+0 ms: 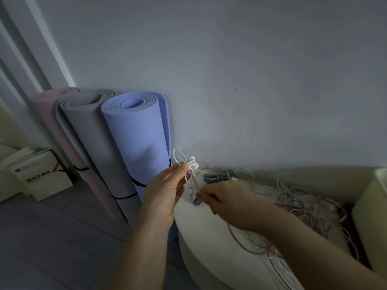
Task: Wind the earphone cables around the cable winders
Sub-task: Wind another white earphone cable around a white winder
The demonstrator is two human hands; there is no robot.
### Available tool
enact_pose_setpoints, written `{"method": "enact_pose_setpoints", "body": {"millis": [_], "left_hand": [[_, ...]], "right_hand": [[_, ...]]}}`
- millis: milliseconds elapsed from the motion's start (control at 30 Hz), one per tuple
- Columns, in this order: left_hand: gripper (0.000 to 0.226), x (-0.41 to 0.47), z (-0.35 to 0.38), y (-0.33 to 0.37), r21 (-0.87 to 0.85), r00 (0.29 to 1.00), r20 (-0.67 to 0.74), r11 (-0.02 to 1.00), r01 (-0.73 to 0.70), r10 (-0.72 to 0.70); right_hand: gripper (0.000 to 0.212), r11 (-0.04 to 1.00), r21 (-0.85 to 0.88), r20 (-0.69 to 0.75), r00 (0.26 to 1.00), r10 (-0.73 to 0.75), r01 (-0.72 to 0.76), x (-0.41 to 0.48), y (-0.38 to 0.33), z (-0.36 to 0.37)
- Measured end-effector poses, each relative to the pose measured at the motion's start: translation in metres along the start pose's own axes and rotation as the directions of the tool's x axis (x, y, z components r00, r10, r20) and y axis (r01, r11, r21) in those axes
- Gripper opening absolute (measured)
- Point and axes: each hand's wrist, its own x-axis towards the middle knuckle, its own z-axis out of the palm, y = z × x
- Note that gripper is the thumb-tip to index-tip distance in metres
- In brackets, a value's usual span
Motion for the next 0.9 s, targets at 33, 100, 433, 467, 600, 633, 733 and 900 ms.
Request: {"method": "enact_pose_setpoints", "body": {"millis": [33, 100, 433, 467, 600, 633, 733, 900], "left_hand": [[0.007, 0.000, 0.001, 0.000, 0.009, 1.000, 0.000, 1.000, -0.001, 0.001], [0.006, 0.000, 0.003, -0.001, 0.047, 1.000, 0.010, 0.999, -0.017, 0.016], [0.018, -0.014, 0.016, -0.006, 0.624, 0.938, 0.285, 0.704, -0.339, 0.200], [0.016, -0.016, 0.018, -0.005, 0.623, 0.929, 0.327, 0.699, -0.351, 0.175], [0.020, -0.023, 0.018, 0.000, 0.611, 0.896, 0.421, 0.685, -0.397, 0.143], [0.021, -0.024, 0.018, 0.001, 0.615, 0.889, 0.437, 0.676, -0.407, 0.137], [0.020, -0.025, 0.016, 0.002, 0.618, 0.875, 0.473, 0.671, -0.410, 0.099], [0.020, -0.024, 0.013, 0.000, 0.651, 0.864, 0.501, 0.635, -0.416, 0.052]], "right_hand": [[0.028, 0.999, -0.047, -0.021, 1.000, -0.009, 0.008, -0.002, -0.001, -0.004], [0.025, 0.993, -0.115, -0.062, 0.998, -0.034, 0.026, -0.006, -0.003, -0.013], [0.009, 0.996, 0.092, -0.409, 0.911, 0.057, -0.021, -0.020, 0.004, -0.052], [0.008, 0.990, 0.139, -0.432, 0.899, 0.069, -0.009, -0.021, 0.005, -0.052], [0.006, 0.969, 0.247, -0.460, 0.880, 0.118, 0.000, -0.020, 0.013, -0.050], [0.007, 0.962, 0.273, -0.454, 0.881, 0.133, -0.005, -0.020, 0.015, -0.050], [0.006, 0.902, 0.431, -0.425, 0.881, 0.210, -0.007, -0.020, 0.019, -0.054], [0.007, 0.847, 0.532, -0.411, 0.875, 0.256, 0.003, -0.023, 0.020, -0.059]]}}
